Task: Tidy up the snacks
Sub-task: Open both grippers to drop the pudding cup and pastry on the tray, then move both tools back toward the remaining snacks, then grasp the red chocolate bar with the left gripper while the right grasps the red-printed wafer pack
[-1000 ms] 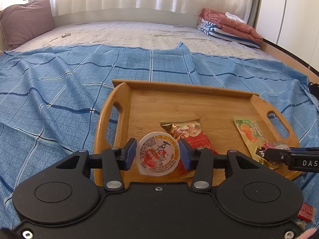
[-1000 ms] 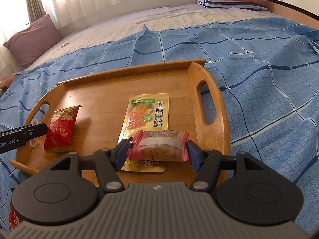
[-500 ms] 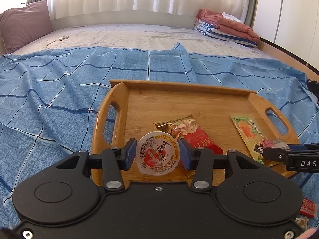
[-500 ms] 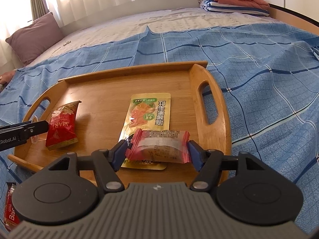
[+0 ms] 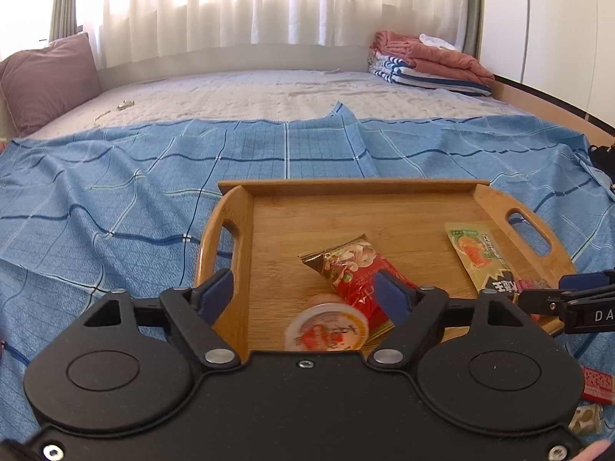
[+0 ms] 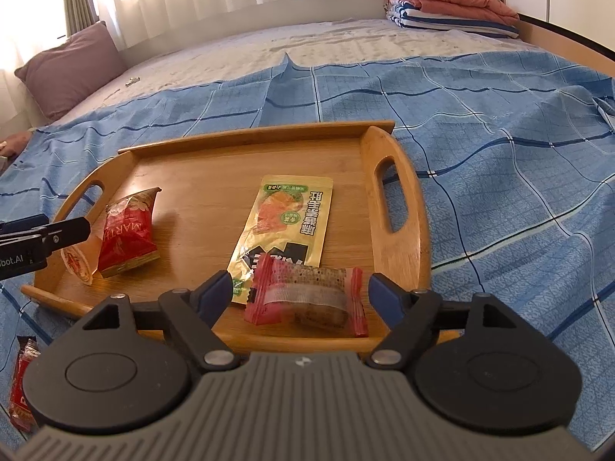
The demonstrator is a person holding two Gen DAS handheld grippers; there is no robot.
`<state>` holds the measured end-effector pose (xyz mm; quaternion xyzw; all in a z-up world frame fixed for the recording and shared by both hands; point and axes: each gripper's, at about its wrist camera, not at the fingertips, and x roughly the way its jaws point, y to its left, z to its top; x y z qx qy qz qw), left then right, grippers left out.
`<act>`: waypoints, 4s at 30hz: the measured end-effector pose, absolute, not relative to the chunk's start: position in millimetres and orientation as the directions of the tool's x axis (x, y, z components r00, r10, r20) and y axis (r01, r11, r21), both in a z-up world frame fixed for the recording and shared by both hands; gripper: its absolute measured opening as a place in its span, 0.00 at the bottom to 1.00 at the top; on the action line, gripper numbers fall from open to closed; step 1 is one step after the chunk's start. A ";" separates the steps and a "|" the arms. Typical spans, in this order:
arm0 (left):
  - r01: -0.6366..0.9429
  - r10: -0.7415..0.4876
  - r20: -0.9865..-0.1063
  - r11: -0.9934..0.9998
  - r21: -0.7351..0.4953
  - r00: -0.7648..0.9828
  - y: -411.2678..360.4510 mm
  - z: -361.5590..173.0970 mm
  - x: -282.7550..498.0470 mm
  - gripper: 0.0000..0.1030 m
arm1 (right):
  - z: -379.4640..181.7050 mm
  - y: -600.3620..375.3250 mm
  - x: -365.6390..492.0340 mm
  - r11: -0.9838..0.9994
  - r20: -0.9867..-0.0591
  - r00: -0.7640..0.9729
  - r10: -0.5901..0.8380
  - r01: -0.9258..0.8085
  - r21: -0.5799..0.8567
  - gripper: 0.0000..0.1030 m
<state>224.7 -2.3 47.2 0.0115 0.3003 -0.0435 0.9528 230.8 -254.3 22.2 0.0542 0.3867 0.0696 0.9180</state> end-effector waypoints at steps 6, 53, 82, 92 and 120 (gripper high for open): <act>0.114 -0.109 -0.552 0.993 -0.025 0.827 3.6 58.4 202.0 0.91 | 36.7 -256.2 207.4 0.986 -0.677 0.717 0.168 -0.118 0.120 0.87; 0.132 -0.131 -0.583 0.990 -0.041 0.802 36.2 9.7 41.3 0.54 | -3.3 -286.3 87.8 0.995 -0.593 0.802 0.064 -0.006 0.100 1.00; 0.046 -0.026 -0.604 0.999 0.018 0.797 21.5 1.4 64.5 0.55 | -8.7 -283.3 101.7 1.000 -0.622 0.783 -0.012 -0.008 -0.029 1.00; 0.020 -0.007 -0.633 1.000 0.013 0.774 28.0 -0.1 61.6 0.55 | -9.0 -278.8 110.3 0.998 -0.644 0.764 0.036 -0.064 -0.019 0.94; 0.072 -0.071 -0.631 0.997 -0.025 0.772 22.1 15.8 61.9 0.22 | 12.0 -246.9 87.6 0.958 -0.548 0.825 0.141 -0.253 -0.135 0.37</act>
